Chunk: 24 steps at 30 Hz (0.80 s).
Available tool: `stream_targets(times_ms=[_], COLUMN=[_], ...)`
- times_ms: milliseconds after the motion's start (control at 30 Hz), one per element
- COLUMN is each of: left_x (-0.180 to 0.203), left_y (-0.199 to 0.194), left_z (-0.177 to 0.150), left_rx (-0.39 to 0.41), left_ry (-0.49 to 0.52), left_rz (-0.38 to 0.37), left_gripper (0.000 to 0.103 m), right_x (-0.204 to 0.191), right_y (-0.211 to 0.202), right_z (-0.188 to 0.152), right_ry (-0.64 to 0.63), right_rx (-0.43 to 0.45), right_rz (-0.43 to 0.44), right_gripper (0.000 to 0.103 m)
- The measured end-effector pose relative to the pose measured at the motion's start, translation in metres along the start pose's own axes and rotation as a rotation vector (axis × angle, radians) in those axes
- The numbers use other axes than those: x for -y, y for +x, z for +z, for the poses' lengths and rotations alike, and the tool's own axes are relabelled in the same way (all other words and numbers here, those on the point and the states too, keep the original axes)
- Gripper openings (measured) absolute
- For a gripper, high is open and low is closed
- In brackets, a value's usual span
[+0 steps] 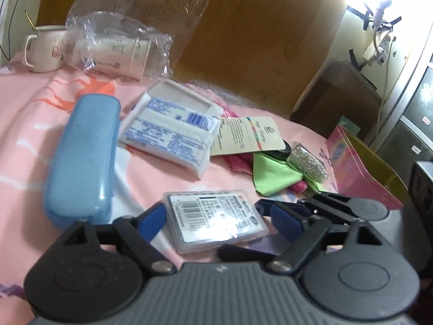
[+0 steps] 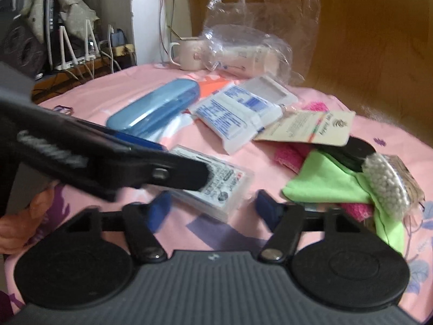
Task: Organize soft objects
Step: 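Carry the clear box into the pink tin and open the left gripper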
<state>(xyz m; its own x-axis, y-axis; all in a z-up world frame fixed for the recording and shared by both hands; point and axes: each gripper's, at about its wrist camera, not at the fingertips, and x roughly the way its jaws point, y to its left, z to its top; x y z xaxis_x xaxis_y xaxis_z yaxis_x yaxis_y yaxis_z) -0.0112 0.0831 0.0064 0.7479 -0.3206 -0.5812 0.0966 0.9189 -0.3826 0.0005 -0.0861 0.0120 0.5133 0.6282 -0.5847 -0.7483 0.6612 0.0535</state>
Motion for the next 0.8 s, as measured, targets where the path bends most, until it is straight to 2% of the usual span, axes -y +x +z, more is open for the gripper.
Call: stream_targets(times_ms=[133, 267, 367, 533, 667, 800], left_x=[0.014, 0.042, 0.080, 0.168, 0.236, 0.296], left_y=[0.000, -0.008, -0.003, 0.020, 0.051, 0.085], left_z=[-0.001, 0.006, 0.017, 0.038, 0.048, 0.039], left_rx=[0.007, 0.045, 0.066, 0.100, 0.092, 0.046], left_ry=[0.031, 0.069, 0.153, 0.300, 0.348, 0.362], left_rz=[0.017, -0.047, -0.088, -0.185, -0.290, -0.375], left_gripper=[0.084, 0.084, 0.084, 0.084, 0.084, 0.084], right_x=[-0.004, -0.002, 0.005, 0.037, 0.079, 0.121], right_y=[-0.017, -0.050, -0.081, -0.136, -0.185, -0.219], right_z=[-0.008, -0.016, -0.023, -0.031, -0.042, -0.064], right_ry=[0.003, 0.040, 0.041, 0.027, 0.067, 0.131], right_rx=[0.026, 0.106, 0.180, 0.269, 0.296, 0.276], right_rz=[-0.030, -0.106, -0.213, -0.434, -0.562, -0.657], right_gripper=[0.062, 0.061, 0.061, 0.062, 0.062, 0.062])
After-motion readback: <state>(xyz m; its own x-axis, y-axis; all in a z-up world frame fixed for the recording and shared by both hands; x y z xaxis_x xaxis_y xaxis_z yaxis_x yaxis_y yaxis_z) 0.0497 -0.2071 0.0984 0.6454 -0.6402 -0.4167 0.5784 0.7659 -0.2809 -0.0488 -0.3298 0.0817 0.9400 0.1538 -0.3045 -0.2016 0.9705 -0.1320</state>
